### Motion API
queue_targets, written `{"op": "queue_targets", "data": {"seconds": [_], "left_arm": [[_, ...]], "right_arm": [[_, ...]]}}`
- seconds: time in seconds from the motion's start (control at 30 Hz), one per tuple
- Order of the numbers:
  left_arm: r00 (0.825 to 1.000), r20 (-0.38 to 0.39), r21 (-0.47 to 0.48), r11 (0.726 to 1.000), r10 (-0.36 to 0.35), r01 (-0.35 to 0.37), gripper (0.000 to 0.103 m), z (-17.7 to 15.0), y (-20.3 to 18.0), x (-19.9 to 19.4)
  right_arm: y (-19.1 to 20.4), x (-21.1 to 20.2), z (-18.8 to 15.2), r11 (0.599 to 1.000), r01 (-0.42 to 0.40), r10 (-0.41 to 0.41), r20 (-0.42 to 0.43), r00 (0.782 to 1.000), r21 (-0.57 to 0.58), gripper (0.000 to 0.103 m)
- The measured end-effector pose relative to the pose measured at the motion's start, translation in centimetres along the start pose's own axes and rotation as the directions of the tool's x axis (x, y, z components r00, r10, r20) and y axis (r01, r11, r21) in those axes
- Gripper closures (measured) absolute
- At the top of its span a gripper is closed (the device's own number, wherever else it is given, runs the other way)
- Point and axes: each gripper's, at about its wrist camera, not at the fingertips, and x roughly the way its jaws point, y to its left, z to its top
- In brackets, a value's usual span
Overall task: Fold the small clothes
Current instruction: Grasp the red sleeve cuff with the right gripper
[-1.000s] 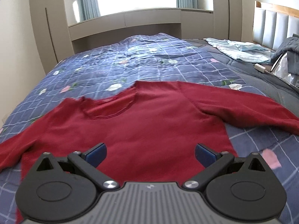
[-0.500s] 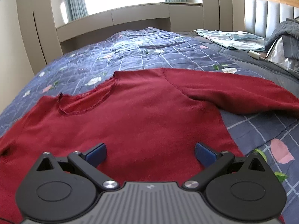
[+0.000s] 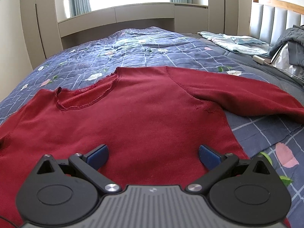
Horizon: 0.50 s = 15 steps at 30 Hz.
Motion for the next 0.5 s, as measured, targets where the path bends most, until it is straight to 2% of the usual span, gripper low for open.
{"op": "queue_targets", "data": {"seconds": [0.03, 0.1, 0.2, 0.3, 0.5], "left_arm": [[1.000, 0.000, 0.001, 1.000, 0.001, -0.001, 0.000, 0.0, 0.0, 0.0], [1.000, -0.004, 0.002, 1.000, 0.001, -0.001, 0.000, 0.1, 0.0, 0.0], [0.999, -0.027, -0.002, 1.000, -0.027, 0.027, 0.001, 0.6, 0.6, -0.1], [0.998, -0.044, 0.008, 0.999, -0.052, 0.053, 0.000, 1.4, 1.5, -0.3], [0.995, -0.047, -0.085, 0.993, -0.091, 0.087, 0.000, 3.2, 5.0, -1.6]], "right_arm": [[-0.2, 0.1, 0.1, 1.000, 0.008, -0.008, 0.006, 1.000, 0.017, 0.066], [-0.5, 0.2, 0.1, 0.999, 0.024, -0.024, 0.012, 1.000, 0.037, 0.086], [-0.8, 0.6, 0.2, 0.998, 0.015, -0.016, 0.009, 1.000, 0.063, 0.095], [-0.9, 0.4, 0.5, 0.998, -0.007, 0.006, 0.016, 1.000, 0.064, 0.096], [1.0, -0.5, 1.7, 0.999, -0.035, 0.036, 0.063, 0.997, -0.017, 0.097]]}}
